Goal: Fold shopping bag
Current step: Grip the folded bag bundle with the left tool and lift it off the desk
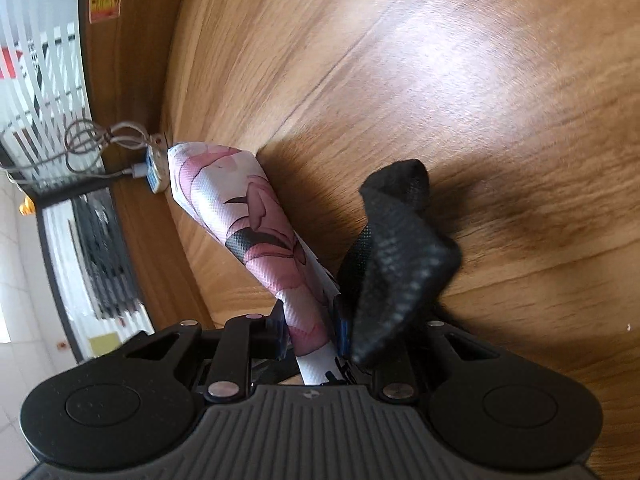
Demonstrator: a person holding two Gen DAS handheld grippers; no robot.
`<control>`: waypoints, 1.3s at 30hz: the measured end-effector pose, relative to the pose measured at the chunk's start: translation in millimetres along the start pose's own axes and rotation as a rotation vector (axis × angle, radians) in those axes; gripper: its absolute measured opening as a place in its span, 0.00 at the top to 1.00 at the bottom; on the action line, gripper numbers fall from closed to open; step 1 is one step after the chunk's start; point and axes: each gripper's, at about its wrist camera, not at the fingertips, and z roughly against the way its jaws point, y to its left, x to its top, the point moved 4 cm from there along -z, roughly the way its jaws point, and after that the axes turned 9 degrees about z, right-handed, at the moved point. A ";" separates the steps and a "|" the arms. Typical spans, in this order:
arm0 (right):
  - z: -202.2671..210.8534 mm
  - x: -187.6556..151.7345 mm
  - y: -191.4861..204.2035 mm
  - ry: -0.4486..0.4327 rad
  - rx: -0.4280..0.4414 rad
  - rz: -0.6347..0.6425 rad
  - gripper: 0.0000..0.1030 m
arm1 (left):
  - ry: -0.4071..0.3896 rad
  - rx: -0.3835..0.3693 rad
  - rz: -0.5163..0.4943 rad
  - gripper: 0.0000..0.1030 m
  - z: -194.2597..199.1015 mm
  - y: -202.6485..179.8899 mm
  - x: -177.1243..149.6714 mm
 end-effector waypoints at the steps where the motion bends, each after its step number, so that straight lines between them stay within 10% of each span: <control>1: -0.2 0.6 -1.7 -0.003 0.010 -0.011 0.74 | 0.004 -0.019 0.016 0.53 -5.1 1.7 7.1; 20: 9.7 3.1 1.5 -0.116 0.237 -0.168 0.80 | -0.022 -0.310 0.292 0.39 -51.8 -56.5 71.4; 27: 12.4 7.9 20.8 -0.161 0.258 -0.121 0.80 | -0.072 -0.324 0.217 0.52 -84.9 -93.3 149.2; 33: 29.3 13.7 46.0 -0.174 0.241 0.026 0.68 | -0.131 -0.416 0.240 0.64 -102.0 -119.4 256.8; 36: 49.0 18.6 61.4 -0.208 0.210 0.098 0.45 | -0.151 -0.442 0.242 0.68 -89.2 -108.6 278.0; 39: 63.5 21.8 69.6 -0.222 0.203 0.122 0.47 | -0.146 -0.459 0.207 0.69 -75.4 -112.7 282.6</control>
